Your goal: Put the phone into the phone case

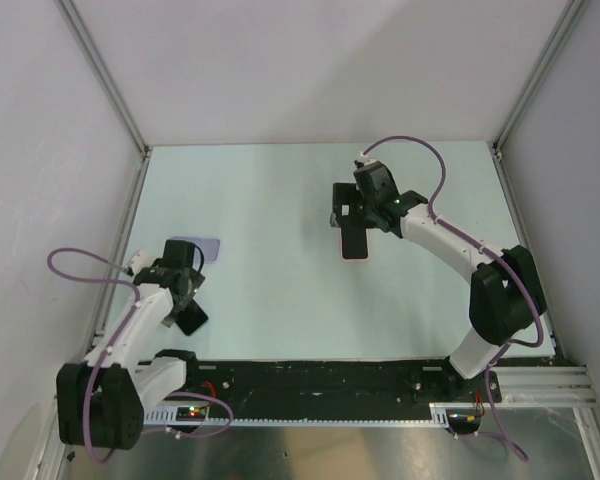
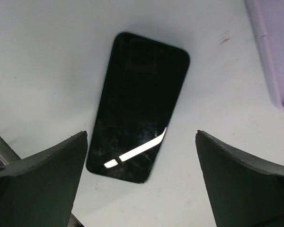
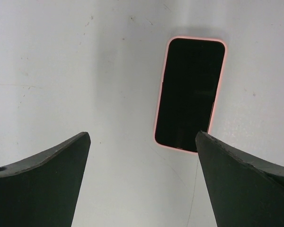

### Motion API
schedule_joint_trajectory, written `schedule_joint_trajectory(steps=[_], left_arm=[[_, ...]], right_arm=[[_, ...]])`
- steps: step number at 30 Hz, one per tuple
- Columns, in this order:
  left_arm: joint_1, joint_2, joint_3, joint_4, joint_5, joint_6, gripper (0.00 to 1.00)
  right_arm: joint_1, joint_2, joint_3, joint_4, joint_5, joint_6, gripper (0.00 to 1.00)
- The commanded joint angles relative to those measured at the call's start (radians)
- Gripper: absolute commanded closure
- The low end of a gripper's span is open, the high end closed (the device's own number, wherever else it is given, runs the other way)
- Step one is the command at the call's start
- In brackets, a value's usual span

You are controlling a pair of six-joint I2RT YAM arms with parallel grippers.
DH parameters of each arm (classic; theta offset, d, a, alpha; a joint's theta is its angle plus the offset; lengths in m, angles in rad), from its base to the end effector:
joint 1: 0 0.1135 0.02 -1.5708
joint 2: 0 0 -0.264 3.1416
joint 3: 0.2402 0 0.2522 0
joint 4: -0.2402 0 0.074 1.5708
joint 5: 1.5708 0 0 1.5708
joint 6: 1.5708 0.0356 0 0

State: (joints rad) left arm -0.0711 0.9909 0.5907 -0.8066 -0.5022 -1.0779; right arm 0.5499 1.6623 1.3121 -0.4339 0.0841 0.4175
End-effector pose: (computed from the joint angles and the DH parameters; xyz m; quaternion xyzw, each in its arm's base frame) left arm 0.1626 0.0056 0.1958 -0.4989 0.8128 0.1099 0.2800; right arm 0.3190 0.1920 0.2714 -0.0450 0.9219 0.1437 0.3571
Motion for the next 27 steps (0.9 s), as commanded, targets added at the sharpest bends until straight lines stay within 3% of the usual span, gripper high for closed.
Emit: schedule_joint_trajectory(steps=[1,12,19,21,24,27], left_arm=[[0.011,0.086,0.029,0.002,-0.052,0.032,0.0],[0.013,0.28,0.032,0.076,-0.024,0.073,0.0],[0.015,0.308,0.008,0.106,0.008,0.06,0.01],[0.015,0.293,0.0,0.106,0.009,0.066,0.06],[0.018,0.286,0.001,0.105,0.036,0.079,0.31],[0.018,0.302,0.009,0.106,0.064,0.077,0.42]], right_arm=[[-0.029,-0.046,-0.022,0.037,-0.058,0.008,0.01],[-0.08,-0.087,-0.067,0.063,-0.124,0.012,0.01],[-0.096,-0.098,-0.082,0.073,-0.143,0.014,0.01],[-0.1,-0.099,-0.084,0.074,-0.147,0.015,0.01],[-0.102,-0.1,-0.086,0.077,-0.152,0.016,0.01],[-0.103,-0.099,-0.09,0.079,-0.154,0.016,0.01]])
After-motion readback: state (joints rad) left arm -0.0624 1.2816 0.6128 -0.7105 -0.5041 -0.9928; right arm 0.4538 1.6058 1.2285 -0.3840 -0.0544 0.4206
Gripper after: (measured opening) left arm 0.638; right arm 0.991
